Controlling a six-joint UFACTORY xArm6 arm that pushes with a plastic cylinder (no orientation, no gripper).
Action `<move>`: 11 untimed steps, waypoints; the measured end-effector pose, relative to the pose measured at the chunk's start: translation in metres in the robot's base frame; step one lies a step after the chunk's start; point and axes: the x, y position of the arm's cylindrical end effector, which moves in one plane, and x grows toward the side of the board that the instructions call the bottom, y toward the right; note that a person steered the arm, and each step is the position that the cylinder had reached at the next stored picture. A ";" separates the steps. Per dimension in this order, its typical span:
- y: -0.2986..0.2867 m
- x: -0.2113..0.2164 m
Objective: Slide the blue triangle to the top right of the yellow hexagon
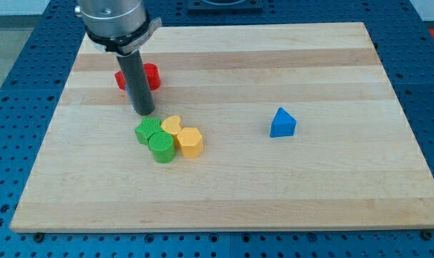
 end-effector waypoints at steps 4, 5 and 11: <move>0.063 -0.016; 0.155 -0.025; 0.206 0.036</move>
